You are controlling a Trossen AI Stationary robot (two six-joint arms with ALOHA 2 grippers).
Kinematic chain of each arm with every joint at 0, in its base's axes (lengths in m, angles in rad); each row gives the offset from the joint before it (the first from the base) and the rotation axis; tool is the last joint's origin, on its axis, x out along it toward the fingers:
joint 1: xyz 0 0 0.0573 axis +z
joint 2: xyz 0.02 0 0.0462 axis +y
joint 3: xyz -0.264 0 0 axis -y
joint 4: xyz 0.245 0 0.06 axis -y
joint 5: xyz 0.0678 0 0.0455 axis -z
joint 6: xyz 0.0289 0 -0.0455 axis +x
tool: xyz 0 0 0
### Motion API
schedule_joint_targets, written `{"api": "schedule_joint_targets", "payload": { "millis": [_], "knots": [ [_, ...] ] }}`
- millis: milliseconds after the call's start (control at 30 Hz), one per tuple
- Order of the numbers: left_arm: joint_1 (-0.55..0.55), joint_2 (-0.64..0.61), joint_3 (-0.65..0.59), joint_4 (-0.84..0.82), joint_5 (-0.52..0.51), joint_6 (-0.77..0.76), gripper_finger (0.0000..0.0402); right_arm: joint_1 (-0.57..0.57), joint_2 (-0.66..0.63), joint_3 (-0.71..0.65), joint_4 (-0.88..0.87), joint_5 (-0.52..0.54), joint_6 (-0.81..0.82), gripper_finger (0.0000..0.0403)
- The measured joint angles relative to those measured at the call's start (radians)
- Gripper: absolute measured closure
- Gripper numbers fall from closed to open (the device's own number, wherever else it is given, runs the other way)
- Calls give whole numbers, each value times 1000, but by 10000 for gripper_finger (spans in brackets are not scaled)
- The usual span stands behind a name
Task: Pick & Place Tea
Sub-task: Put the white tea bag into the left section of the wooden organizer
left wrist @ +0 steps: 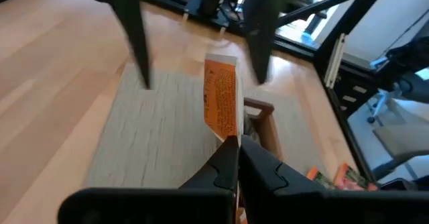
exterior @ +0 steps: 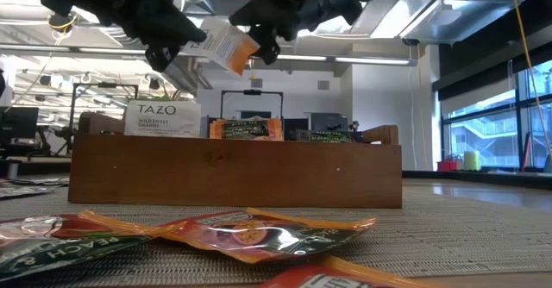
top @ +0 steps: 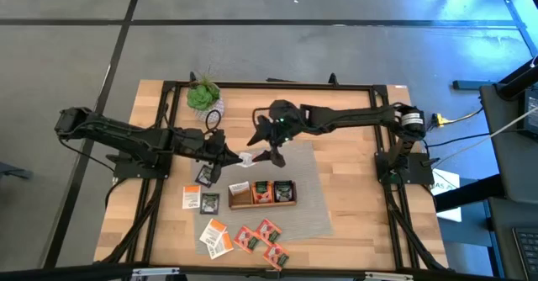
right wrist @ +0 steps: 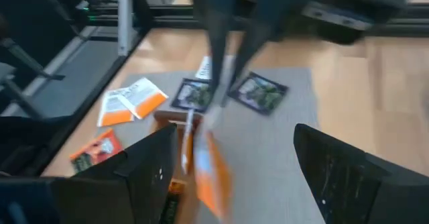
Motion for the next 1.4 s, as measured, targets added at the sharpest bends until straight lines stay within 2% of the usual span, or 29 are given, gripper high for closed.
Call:
{"api": "schedule_joint_targets", "payload": {
  "millis": [133,233,400,633,867,1067,1400],
  "knots": [
    [0,0,0,4,-16,1,399,9,34,21,-27,-40,25,107],
    [0,0,0,19,-10,-3,399,16,49,21,-31,13,33,122],
    [0,0,0,14,2,-72,399,17,51,21,-48,87,20,172],
    [-10,0,0,5,5,-77,399,17,51,21,-83,88,-8,251],
    [-9,0,0,-26,5,-81,399,23,51,21,-120,87,-93,303],
    [-9,0,0,-29,6,-81,399,26,51,21,-121,43,-136,324],
    [-9,0,0,-71,4,-116,399,26,51,21,-184,44,-142,343]
  ]
}}
